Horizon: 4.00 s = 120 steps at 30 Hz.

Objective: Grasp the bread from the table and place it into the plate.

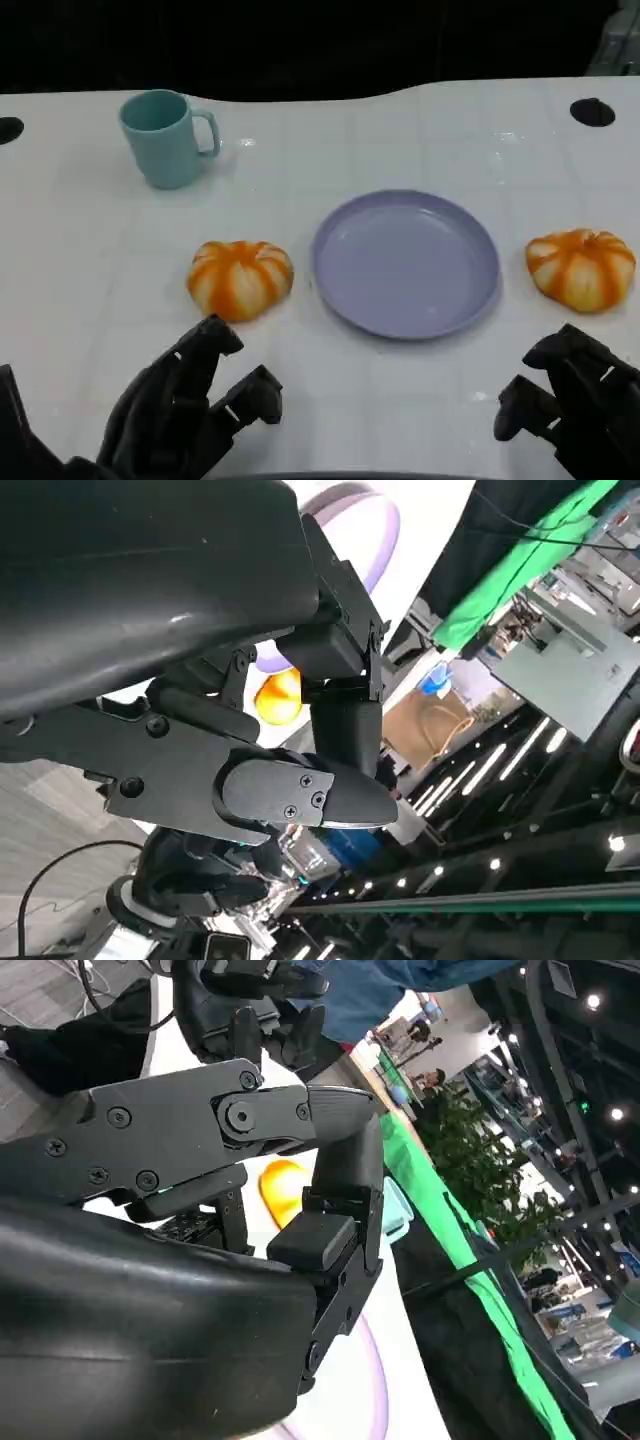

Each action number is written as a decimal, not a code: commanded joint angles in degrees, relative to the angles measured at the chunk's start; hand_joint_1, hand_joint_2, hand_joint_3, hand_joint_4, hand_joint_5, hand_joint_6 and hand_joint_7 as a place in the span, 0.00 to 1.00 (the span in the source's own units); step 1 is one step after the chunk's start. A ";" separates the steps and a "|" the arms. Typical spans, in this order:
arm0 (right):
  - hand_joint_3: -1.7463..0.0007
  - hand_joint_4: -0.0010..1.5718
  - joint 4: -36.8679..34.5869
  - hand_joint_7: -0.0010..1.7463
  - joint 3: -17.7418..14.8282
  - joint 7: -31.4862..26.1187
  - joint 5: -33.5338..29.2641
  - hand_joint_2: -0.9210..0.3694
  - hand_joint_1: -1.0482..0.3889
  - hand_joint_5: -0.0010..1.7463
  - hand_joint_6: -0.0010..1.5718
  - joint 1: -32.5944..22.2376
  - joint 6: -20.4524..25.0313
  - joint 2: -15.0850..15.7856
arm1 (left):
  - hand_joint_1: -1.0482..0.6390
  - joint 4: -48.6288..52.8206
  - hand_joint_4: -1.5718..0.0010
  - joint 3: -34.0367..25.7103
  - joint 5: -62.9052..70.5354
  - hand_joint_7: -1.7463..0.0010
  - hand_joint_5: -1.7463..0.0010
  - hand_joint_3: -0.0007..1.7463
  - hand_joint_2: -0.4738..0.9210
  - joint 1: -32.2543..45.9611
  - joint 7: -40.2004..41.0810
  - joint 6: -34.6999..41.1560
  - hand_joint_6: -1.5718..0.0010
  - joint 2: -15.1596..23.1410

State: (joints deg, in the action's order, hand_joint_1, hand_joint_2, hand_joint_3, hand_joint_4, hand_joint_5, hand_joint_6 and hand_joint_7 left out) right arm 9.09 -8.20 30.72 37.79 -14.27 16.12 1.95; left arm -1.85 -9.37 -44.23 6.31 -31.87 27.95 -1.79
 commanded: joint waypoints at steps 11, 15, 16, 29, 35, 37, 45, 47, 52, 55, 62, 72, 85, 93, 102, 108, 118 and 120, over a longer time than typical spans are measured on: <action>0.85 0.40 0.42 0.63 -0.22 0.24 0.17 0.00 0.36 0.92 0.45 -0.21 -0.47 0.49 | 0.24 -0.83 0.56 -0.38 -0.14 0.24 0.01 0.10 1.00 0.49 0.34 -0.50 0.57 0.50; 0.84 0.40 0.44 0.63 0.13 0.11 0.00 0.00 0.36 0.92 0.44 -0.21 -0.55 0.23 | 0.24 -0.44 0.56 -0.34 0.56 0.25 0.02 0.11 1.00 0.44 -1.13 -2.02 0.57 0.96; 0.84 0.40 0.50 0.63 0.23 0.04 -0.01 0.00 0.35 0.92 0.44 -0.25 -0.55 0.15 | 0.23 -0.40 0.58 0.01 1.53 0.26 0.02 0.12 1.00 0.46 -2.09 -3.48 0.58 1.32; 0.85 0.41 0.91 0.62 0.61 -0.46 -0.13 0.00 0.35 0.91 0.45 -0.34 -0.77 -0.57 | 0.23 0.02 0.72 3.88 17.33 0.45 0.17 0.14 1.00 -1.02 -6.60 -30.78 0.66 3.11; 0.85 0.41 0.60 0.63 0.65 -0.32 -0.13 0.00 0.35 0.91 0.45 -0.13 -0.97 -0.74 | 0.22 -0.51 0.74 5.06 28.63 0.58 0.32 0.13 1.00 -4.05 -3.66 -40.81 0.70 7.40; 0.85 0.41 0.96 0.63 0.69 -0.89 -0.03 0.00 0.35 0.92 0.45 -0.23 -0.48 -0.84 | 0.23 -0.31 0.75 5.68 34.72 0.61 0.36 0.12 1.00 -5.27 -1.79 -45.79 0.72 9.35; 0.84 0.40 1.30 0.63 1.25 -0.94 -0.25 0.00 0.35 0.91 0.45 -0.55 -0.87 -1.15 | 0.28 2.97 0.86 7.55 49.20 0.90 0.61 0.02 1.00 -9.23 4.32 -57.39 0.71 15.88; 0.84 0.40 1.47 0.64 1.42 -1.04 -0.49 0.00 0.35 0.91 0.44 -0.71 -1.03 -1.15 | 0.28 2.56 0.87 7.94 52.79 0.94 0.65 0.01 1.00 -9.78 5.82 -58.34 0.73 17.70; 0.84 0.39 1.75 0.65 1.60 -1.17 -0.29 0.00 0.35 0.93 0.43 -0.80 -0.86 -1.20 | 0.28 1.61 0.91 8.93 59.03 0.98 0.71 0.00 1.00 -10.85 8.99 -60.05 0.76 21.02; 0.86 0.41 2.23 0.62 1.58 -2.07 -0.04 0.00 0.35 0.90 0.46 -0.93 -0.15 -1.38 | 0.29 -0.17 0.92 9.85 67.07 1.00 0.77 0.00 0.97 -12.51 11.84 -60.27 0.80 23.49; 0.86 0.41 2.83 0.65 1.77 -2.59 -0.36 0.00 0.34 0.91 0.43 -1.28 -0.13 -1.08 | 0.44 -2.45 0.98 13.03 79.00 1.00 0.82 0.00 0.86 -15.31 16.05 -55.50 0.84 25.31; 0.85 0.41 3.01 0.65 1.84 -2.89 -0.35 0.00 0.34 0.92 0.44 -1.36 -0.19 -1.32 | 0.49 -3.02 1.00 18.04 89.66 1.00 0.89 0.00 0.85 -18.37 19.82 -48.01 0.88 25.53; 0.86 0.41 3.43 0.64 1.75 -2.52 0.29 0.00 0.34 0.91 0.44 -1.76 0.16 -0.98 | 0.52 5.60 1.00 25.31 97.67 1.00 0.94 0.01 0.86 -25.46 16.66 -35.51 0.88 22.93; 0.86 0.41 3.89 0.64 1.80 -2.46 0.27 0.00 0.34 0.91 0.43 -2.09 0.26 -0.85 | 0.53 13.87 0.99 29.68 98.83 1.00 0.95 0.01 0.89 -30.12 18.06 -28.05 0.88 20.87; 0.85 0.41 3.84 0.64 1.74 -2.36 0.11 0.00 0.34 0.91 0.43 -2.17 0.10 -0.73 | 0.53 19.87 0.99 31.50 96.50 1.00 0.96 0.01 0.91 -33.22 19.08 -27.91 0.89 20.83; 0.86 0.41 4.13 0.65 1.80 -2.50 -0.06 0.00 0.34 0.92 0.43 -2.38 0.07 -0.67 | 0.53 30.35 0.97 33.59 94.69 1.00 0.95 0.00 0.90 -37.62 23.36 -30.16 0.88 19.66; 0.85 0.40 4.12 0.65 1.83 -2.07 0.17 0.00 0.35 0.92 0.42 -2.60 -0.15 -0.76 | 0.53 47.99 0.97 37.60 93.06 1.00 0.96 0.00 0.91 -45.71 30.82 -33.82 0.88 16.75; 0.85 0.40 4.08 0.65 1.85 -1.84 0.16 0.00 0.35 0.93 0.42 -2.71 -0.33 -0.75 | 0.53 51.39 0.97 38.32 92.77 1.00 0.96 0.00 0.91 -47.21 31.91 -34.47 0.88 16.02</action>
State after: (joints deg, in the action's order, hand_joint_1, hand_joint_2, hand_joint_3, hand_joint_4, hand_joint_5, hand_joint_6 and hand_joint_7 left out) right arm 12.58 -5.97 28.36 37.50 -16.72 16.38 0.61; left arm 46.14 27.97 48.85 -38.41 -1.79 -5.85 14.45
